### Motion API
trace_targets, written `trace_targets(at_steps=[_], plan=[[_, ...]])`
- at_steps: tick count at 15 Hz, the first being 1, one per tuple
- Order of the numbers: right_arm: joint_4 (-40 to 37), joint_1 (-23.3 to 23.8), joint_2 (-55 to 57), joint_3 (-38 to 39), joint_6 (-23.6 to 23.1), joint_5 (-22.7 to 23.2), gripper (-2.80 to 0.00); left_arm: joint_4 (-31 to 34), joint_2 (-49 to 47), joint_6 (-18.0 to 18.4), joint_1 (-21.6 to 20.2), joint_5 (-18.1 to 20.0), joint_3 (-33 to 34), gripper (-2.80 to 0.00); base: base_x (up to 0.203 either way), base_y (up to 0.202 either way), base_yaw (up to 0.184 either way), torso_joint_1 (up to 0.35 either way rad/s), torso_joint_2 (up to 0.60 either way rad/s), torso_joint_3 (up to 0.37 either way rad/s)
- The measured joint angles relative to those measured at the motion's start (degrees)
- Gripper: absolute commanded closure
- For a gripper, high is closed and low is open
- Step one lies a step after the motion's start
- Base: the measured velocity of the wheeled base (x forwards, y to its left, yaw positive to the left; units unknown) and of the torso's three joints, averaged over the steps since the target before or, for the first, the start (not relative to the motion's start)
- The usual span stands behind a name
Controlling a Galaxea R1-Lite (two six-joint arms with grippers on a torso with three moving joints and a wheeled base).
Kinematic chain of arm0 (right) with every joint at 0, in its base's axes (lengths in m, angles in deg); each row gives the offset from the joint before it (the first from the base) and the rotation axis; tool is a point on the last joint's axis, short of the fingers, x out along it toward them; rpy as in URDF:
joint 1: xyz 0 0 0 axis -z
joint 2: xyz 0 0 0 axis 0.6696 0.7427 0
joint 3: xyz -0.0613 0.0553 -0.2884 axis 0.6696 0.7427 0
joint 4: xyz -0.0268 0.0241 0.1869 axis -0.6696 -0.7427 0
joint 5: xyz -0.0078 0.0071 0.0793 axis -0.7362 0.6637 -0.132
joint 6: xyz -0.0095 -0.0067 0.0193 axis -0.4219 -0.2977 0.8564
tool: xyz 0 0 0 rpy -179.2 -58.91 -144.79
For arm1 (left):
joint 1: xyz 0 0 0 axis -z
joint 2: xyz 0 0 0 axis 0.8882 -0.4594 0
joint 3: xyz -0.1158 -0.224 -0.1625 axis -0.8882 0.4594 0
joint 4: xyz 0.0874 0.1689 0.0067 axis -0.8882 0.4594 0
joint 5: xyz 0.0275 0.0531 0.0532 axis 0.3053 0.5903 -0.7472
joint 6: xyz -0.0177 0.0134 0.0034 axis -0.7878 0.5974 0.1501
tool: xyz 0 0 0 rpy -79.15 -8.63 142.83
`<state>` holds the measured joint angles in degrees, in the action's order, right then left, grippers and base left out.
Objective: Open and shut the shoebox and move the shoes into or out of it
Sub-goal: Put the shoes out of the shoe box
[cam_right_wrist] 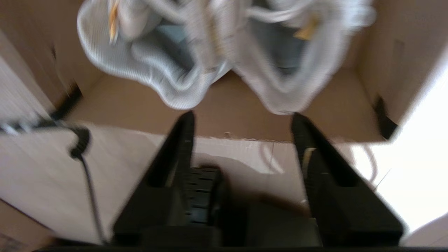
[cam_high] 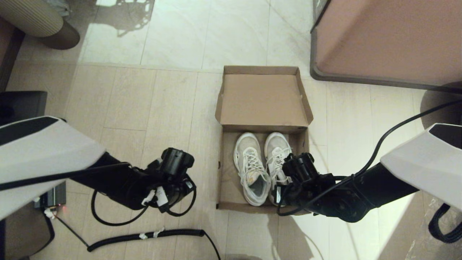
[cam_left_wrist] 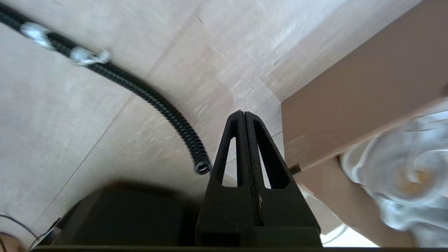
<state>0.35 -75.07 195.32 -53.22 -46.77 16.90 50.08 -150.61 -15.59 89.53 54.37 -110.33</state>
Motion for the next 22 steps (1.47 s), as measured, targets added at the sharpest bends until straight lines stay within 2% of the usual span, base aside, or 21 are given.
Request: trace_targets(at_steps=[3,6,12,14,15,22], plan=[[5.53,-0.32,4.84,-0.84,-5.05,-0.43,-2.80,-0.21,7.19,0.01,-0.80,-0.04,6.50,0.00,0.000,0.000,0.000,0.000,0.00,0.000],[9.99,-0.06,10.59,-4.56,-6.26,-2.40,-2.80,-0.41,11.91,-0.10,-1.02,-0.05,11.84,0.00,0.000,0.000,0.000,0.000,0.00,0.000],[11.32,0.24,20.98,-20.41,-8.75,-9.15,-2.80,-0.48,14.04,-0.33,-1.13,-0.05,13.34,0.00,0.000,0.000,0.000,0.000,0.00,0.000],[10.18,0.31,23.22,-23.26,-9.31,-9.57,-2.80,-0.48,14.17,-0.33,-1.35,-0.05,13.35,0.00,0.000,0.000,0.000,0.000,0.00,0.000],[10.01,0.35,24.04,-24.05,-9.38,-9.59,0.00,-0.50,14.22,-0.33,-1.50,-0.05,13.42,0.00,0.000,0.000,0.000,0.000,0.00,0.000],[9.47,0.81,25.02,-25.12,-11.35,-10.62,0.00,-0.44,14.61,-1.25,-2.07,-0.05,13.67,0.00,0.000,0.000,0.000,0.000,0.00,0.000]])
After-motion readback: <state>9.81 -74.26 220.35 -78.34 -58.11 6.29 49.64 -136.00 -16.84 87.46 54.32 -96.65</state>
